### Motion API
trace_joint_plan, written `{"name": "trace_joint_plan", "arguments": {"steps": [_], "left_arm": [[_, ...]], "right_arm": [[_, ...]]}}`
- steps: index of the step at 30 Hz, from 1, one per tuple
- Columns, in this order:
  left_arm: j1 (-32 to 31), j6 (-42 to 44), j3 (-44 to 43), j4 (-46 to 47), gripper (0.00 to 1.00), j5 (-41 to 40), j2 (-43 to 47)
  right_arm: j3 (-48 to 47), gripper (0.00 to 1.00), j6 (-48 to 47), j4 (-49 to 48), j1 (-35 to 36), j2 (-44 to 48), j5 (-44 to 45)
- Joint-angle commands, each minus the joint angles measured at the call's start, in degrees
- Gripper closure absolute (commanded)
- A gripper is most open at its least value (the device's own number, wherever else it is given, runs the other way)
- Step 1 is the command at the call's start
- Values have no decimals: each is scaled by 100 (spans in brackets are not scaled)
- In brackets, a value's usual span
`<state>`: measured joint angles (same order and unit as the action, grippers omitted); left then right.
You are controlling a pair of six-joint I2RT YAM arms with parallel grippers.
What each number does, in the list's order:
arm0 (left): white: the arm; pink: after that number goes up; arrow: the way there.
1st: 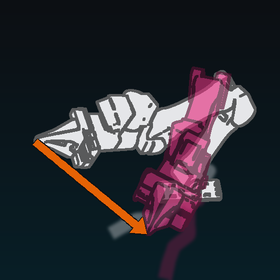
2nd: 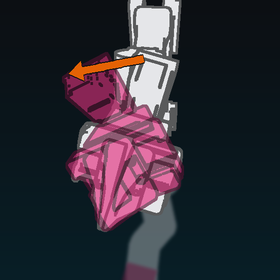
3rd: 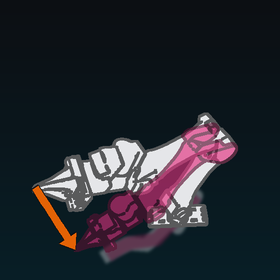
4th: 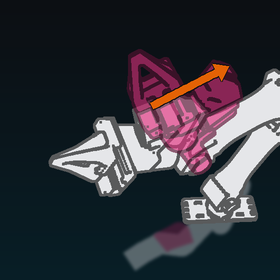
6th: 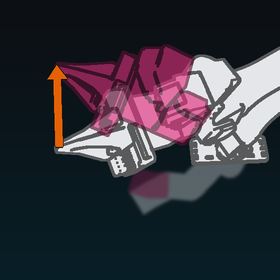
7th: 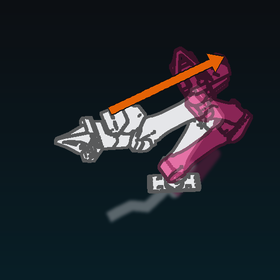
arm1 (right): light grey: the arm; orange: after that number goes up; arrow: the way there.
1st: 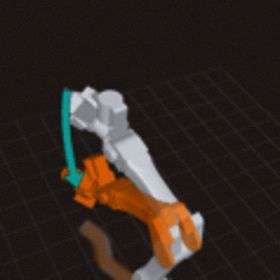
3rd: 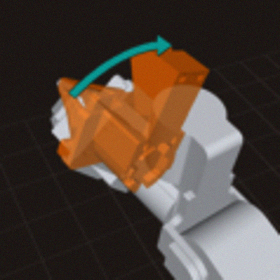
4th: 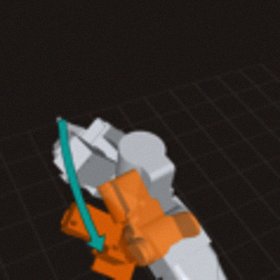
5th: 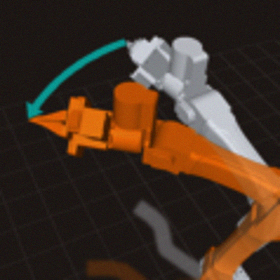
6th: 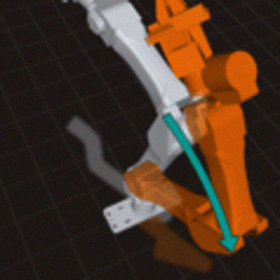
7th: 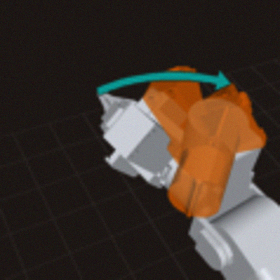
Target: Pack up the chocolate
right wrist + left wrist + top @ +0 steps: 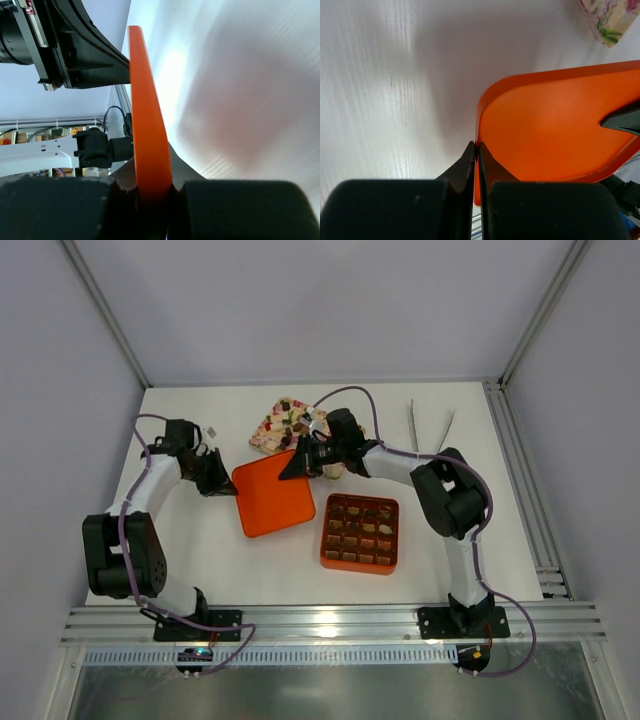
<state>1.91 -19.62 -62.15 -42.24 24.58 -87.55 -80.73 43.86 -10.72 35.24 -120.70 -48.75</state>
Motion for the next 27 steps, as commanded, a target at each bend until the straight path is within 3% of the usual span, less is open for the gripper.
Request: {"name": "trace_joint_plan", "arguments": {"steps": [1,3,6,9,10,13,15,17,23,26,27], "left_arm": [[28,-130,80,295,100,390,370],[11,-139,72,295,99,434,440],[-15,-148,89,304,90,425,589],[-50,-165,89,313,69,294,826],[-68,-165,80,313,56,241,923],[-129,-165,54,383,34,-31,1387],[-313,-130,-7,462,30,-337,1669],[-1100,27,-139,506,24,-1064,2248],[-3177,423,-166,699,19,-2948,3084],[-4617,783,-131,761,18,-4299,3244],[-5482,897,-148,761,18,-4739,3201]], "right_arm": [[22,90,307,-264,-26,635,-152],[66,96,439,-229,-44,775,-126],[101,96,536,-98,-70,986,-65],[110,96,519,235,-132,1145,49],[110,96,519,333,-158,1250,85],[92,96,440,720,-307,1426,138],[5,96,326,1218,-457,1497,190],[-257,96,151,1867,-605,1515,226],[-786,96,0,3100,-1054,1480,77],[-944,96,0,3434,-1256,1497,-38],[-1006,96,-26,3549,-1318,1480,-64]]}}
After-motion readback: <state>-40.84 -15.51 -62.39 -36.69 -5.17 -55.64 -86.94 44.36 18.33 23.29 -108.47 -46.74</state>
